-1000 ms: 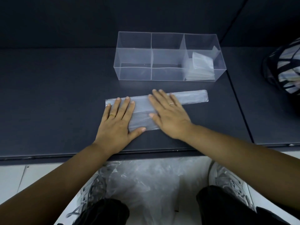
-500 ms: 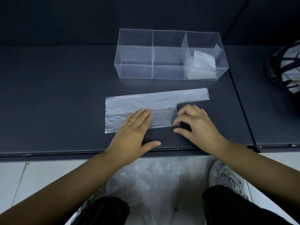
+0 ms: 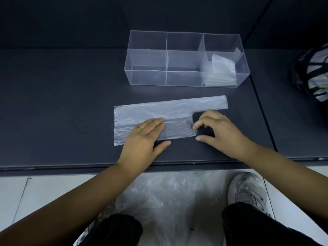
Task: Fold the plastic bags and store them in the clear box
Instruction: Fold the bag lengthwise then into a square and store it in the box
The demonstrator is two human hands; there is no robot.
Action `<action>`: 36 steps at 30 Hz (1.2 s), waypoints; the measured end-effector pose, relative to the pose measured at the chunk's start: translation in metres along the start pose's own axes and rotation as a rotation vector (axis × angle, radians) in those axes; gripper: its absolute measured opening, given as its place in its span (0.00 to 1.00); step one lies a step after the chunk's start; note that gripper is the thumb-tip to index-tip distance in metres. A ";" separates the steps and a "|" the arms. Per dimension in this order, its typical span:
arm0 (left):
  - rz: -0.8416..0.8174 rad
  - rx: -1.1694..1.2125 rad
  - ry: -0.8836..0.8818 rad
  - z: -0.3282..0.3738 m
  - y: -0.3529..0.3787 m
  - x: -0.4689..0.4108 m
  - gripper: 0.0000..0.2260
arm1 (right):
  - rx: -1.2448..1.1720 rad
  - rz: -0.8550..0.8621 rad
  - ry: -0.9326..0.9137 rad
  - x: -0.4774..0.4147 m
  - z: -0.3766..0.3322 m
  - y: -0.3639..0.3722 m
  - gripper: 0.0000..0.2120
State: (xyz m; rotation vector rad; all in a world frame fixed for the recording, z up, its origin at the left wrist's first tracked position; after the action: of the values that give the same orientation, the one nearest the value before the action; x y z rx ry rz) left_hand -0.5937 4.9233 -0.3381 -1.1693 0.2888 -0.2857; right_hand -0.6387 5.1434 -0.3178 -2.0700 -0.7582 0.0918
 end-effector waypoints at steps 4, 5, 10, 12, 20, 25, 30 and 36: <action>-0.016 -0.016 0.006 0.000 -0.001 0.000 0.22 | 0.079 0.047 -0.074 -0.007 -0.004 0.004 0.02; -0.027 -0.019 0.007 0.000 -0.001 0.000 0.22 | 0.111 0.043 -0.094 -0.009 -0.005 0.005 0.02; -0.014 -0.009 0.028 0.000 -0.001 -0.001 0.18 | -0.150 -0.021 0.035 -0.008 -0.003 -0.004 0.05; 0.044 -0.025 0.072 0.003 -0.002 -0.002 0.13 | -0.148 -0.015 0.061 -0.005 -0.004 -0.012 0.03; 0.044 0.028 0.092 0.017 -0.011 0.001 0.09 | 0.448 -0.012 -0.125 -0.007 -0.051 0.020 0.30; -0.017 0.194 -0.085 -0.008 -0.030 0.009 0.08 | -0.046 0.161 -0.015 -0.017 -0.023 0.008 0.04; -0.106 0.686 -0.490 -0.065 -0.056 0.023 0.07 | -0.442 0.093 0.167 -0.033 -0.001 -0.004 0.10; -0.062 0.989 -0.756 -0.097 -0.054 0.018 0.05 | -0.597 0.235 0.336 -0.048 0.006 -0.002 0.06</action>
State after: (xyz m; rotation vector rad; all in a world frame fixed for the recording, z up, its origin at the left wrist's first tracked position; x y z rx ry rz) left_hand -0.6168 4.8138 -0.3245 -0.2419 -0.5195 -0.0025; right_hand -0.6808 5.1220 -0.3296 -2.6406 -0.3514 -0.3882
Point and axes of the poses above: each hand's wrist, its own x-axis away from the middle knuckle, its own y-axis out of the palm, z = x × y, the point moved 3 cm from there along -x, towards the middle knuckle, and after that the axes turned 10 degrees about -z, right-handed, at the moved point
